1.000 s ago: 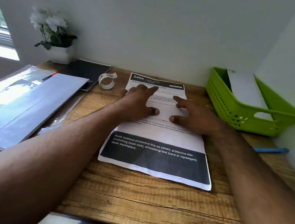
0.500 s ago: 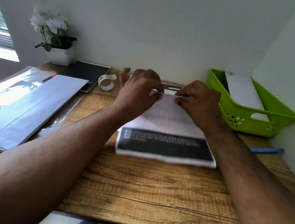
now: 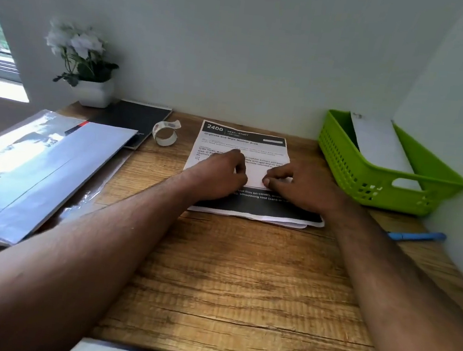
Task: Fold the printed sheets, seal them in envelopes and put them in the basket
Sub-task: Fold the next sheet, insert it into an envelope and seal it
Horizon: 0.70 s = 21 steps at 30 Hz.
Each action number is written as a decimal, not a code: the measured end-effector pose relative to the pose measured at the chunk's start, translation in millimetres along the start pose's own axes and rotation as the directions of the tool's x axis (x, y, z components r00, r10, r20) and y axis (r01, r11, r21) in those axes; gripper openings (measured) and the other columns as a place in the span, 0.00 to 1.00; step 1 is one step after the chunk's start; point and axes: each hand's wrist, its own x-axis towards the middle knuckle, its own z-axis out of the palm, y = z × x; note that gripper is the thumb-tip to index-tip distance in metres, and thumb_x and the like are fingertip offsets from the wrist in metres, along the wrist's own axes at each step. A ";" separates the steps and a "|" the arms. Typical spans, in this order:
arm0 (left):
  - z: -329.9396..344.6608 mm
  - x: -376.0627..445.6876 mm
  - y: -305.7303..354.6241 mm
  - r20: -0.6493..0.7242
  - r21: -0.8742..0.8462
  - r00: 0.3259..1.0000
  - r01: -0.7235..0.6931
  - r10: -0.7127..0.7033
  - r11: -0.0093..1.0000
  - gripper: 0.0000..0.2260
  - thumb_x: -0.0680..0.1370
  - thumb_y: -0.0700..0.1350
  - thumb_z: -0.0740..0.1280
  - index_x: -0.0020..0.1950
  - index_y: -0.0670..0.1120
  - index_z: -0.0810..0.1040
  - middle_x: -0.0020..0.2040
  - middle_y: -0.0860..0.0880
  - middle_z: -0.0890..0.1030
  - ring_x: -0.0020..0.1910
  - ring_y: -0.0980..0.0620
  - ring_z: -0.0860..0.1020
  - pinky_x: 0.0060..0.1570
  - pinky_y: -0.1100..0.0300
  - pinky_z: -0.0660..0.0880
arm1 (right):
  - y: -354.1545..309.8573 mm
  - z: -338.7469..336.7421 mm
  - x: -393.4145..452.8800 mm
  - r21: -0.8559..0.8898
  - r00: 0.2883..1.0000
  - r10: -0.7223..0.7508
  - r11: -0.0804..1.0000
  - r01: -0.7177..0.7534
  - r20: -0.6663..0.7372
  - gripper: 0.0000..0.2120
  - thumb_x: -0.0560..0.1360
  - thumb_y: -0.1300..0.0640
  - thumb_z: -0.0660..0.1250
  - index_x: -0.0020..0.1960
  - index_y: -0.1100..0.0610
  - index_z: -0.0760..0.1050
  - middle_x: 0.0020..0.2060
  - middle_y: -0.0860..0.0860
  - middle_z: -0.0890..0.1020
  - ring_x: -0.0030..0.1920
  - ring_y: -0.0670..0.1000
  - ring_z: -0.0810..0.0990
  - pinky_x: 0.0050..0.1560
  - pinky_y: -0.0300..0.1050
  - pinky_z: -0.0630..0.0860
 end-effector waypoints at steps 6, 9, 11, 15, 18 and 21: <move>7.4 4.4 -3.3 0.081 0.073 0.997 0.007 -0.013 0.997 0.10 0.81 0.50 0.59 0.60 0.49 0.69 0.59 0.45 0.77 0.56 0.46 0.74 0.54 0.53 0.70 | -9.4 21.3 9.8 -0.082 0.995 -0.033 0.996 0.040 0.089 0.16 0.79 0.55 0.59 0.65 0.57 0.74 0.65 0.54 0.76 0.65 0.55 0.73 0.66 0.49 0.68; 11.8 6.0 -5.7 0.111 0.188 0.994 -0.043 0.022 0.981 0.21 0.82 0.50 0.54 0.75 0.48 0.59 0.75 0.44 0.65 0.73 0.45 0.63 0.71 0.51 0.57 | -16.3 33.3 15.2 -0.103 0.991 -0.032 0.994 0.046 0.130 0.19 0.81 0.56 0.55 0.70 0.59 0.67 0.68 0.57 0.72 0.68 0.57 0.70 0.67 0.52 0.66; 13.8 7.9 -5.4 0.152 0.261 0.988 -0.071 0.032 0.963 0.24 0.83 0.51 0.49 0.79 0.47 0.53 0.79 0.47 0.55 0.78 0.50 0.53 0.74 0.50 0.48 | -17.0 38.0 17.3 -0.137 0.989 -0.034 0.989 0.054 0.143 0.20 0.81 0.54 0.53 0.72 0.57 0.63 0.71 0.55 0.68 0.71 0.56 0.66 0.70 0.56 0.63; 14.4 11.5 -3.7 0.182 0.344 0.983 -0.026 -0.039 0.939 0.25 0.83 0.53 0.46 0.80 0.48 0.47 0.80 0.51 0.48 0.78 0.53 0.46 0.75 0.46 0.43 | -15.5 38.1 16.8 -0.215 0.987 0.021 0.976 0.014 0.161 0.22 0.82 0.53 0.50 0.75 0.56 0.57 0.75 0.53 0.61 0.75 0.53 0.59 0.73 0.56 0.57; 13.0 11.1 -5.5 0.169 0.363 0.979 0.046 -0.114 0.931 0.28 0.82 0.58 0.45 0.79 0.48 0.46 0.80 0.51 0.47 0.78 0.53 0.45 0.74 0.42 0.41 | -15.4 37.3 15.2 -0.195 0.987 0.056 0.981 -0.027 0.149 0.23 0.82 0.51 0.49 0.76 0.55 0.55 0.76 0.51 0.58 0.76 0.51 0.56 0.74 0.56 0.55; 1.2 7.2 -20.6 0.150 0.389 0.971 0.116 -0.187 0.914 0.29 0.82 0.60 0.45 0.79 0.48 0.46 0.80 0.50 0.46 0.78 0.50 0.45 0.74 0.40 0.40 | 9.5 28.0 16.1 -0.250 0.974 0.186 0.957 -0.149 0.130 0.26 0.82 0.46 0.48 0.76 0.56 0.54 0.77 0.52 0.57 0.75 0.52 0.57 0.74 0.58 0.55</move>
